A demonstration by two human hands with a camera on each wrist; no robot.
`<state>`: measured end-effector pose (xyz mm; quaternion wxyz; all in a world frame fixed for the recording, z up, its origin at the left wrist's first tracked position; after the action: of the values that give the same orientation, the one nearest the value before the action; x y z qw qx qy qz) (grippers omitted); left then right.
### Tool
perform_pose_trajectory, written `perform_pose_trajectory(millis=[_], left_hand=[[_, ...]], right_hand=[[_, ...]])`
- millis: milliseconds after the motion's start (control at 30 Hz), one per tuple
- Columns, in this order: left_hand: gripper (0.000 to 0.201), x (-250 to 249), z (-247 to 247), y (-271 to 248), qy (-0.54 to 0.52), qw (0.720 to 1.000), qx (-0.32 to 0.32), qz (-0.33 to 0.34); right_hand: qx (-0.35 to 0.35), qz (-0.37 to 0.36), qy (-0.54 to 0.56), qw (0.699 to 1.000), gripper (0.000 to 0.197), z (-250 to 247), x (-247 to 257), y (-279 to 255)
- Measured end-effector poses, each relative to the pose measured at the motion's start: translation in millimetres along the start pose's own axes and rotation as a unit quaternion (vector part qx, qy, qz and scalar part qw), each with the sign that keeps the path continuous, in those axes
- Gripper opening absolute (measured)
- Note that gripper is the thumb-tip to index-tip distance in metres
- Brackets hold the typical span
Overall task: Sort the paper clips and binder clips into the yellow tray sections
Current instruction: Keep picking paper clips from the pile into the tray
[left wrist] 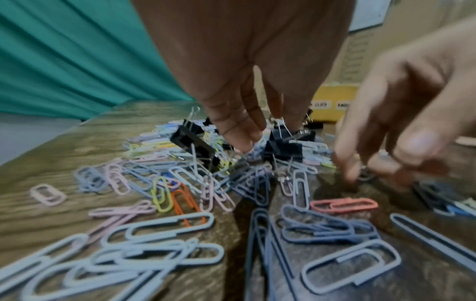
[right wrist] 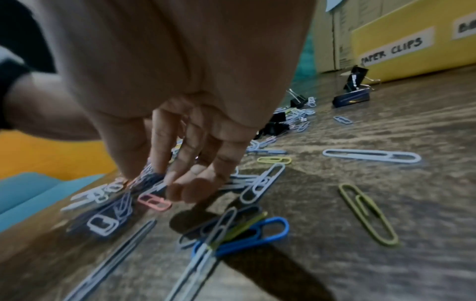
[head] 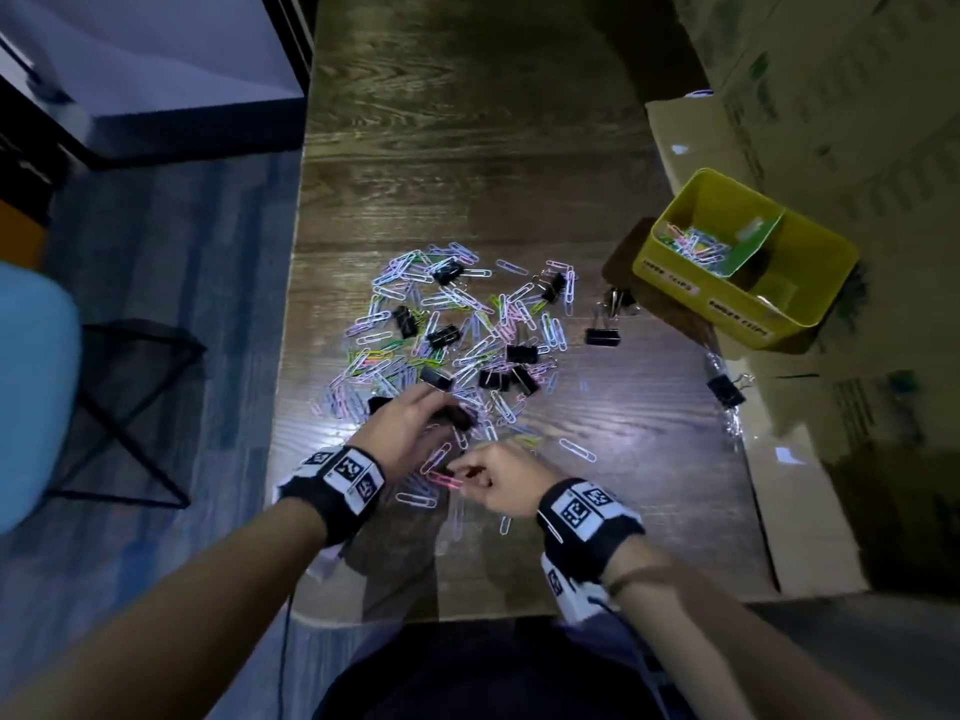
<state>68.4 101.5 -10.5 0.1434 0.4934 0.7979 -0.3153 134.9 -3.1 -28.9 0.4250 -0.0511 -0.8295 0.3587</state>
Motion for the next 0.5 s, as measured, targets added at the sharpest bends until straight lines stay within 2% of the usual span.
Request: perform_pose_trajectory(millis=[67,167,233,333,367,433,500], left_hand=[[0.018,9,-10,-20,0.006,0.999,-0.037,-0.009],[0.017,45,-16,-61,0.015,0.992,-0.073,-0.098],[0.032,69,-8,-84,0.023,0.984,-0.051,-0.166],[0.047,82,14,-102,0.028,0.972,-0.002,-0.234],[0.047,78,21,-102,0.029,0.972,0.008,-0.232],[0.044,61,37,-96,0.027,0.978,0.020,-0.204],[0.044,41,52,-85,0.003,0.986,0.021,-0.166]], right_hand=[[-0.004,-0.002,-0.016,1.000,0.044,7,4,6],[-0.018,-0.010,0.007,1.000,0.050,8,5,3],[-0.080,0.006,0.009,0.997,0.047,-1,-5,-6],[-0.223,0.113,-0.023,0.968,0.049,-18,-38,-30],[-0.253,0.162,-0.047,0.953,0.057,-20,-49,-38],[-0.252,0.250,-0.086,0.931,0.079,-16,-62,-49],[-0.226,0.281,-0.108,0.926,0.096,-4,-64,-48]])
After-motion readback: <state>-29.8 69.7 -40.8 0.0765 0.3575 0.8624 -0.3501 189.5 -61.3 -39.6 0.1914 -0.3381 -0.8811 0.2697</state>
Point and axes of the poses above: each hand's wrist, its own y-axis towards the middle knuckle, its own z-axis out of the palm, x = y × z, the point moved 7 cm from there along y, towards the middle knuckle, and after that the axes turned 11 degrees about x, right-handed, at the moved point
